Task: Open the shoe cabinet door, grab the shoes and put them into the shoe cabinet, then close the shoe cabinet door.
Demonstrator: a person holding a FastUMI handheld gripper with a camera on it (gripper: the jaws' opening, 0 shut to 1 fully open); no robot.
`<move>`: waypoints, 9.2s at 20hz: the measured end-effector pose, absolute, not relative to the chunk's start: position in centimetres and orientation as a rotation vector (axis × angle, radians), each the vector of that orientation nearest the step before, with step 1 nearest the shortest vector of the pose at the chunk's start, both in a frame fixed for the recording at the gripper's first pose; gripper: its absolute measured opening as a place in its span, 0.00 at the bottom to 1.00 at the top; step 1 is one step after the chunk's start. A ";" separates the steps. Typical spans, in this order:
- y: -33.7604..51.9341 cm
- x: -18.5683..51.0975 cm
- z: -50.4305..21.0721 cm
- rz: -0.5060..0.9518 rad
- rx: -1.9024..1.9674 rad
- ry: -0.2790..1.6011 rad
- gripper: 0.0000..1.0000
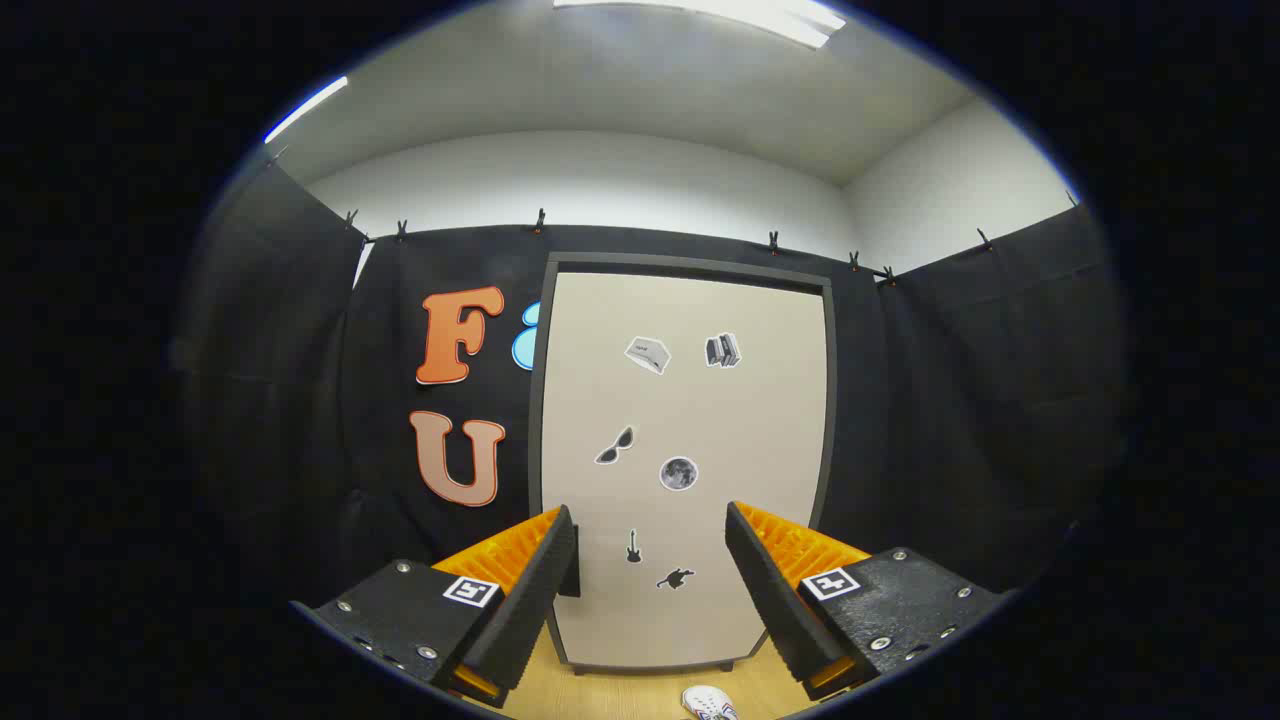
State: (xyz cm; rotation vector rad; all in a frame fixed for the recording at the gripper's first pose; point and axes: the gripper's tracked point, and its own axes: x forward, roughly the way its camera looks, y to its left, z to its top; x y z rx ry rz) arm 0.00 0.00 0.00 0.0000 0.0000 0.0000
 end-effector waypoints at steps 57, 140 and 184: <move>11.0 18.3 -18.6 0.039 0.030 0.259 0.65; -4.5 5.2 -57.9 0.003 0.006 0.801 0.85; -0.4 12.2 -28.0 0.094 -0.099 0.597 0.00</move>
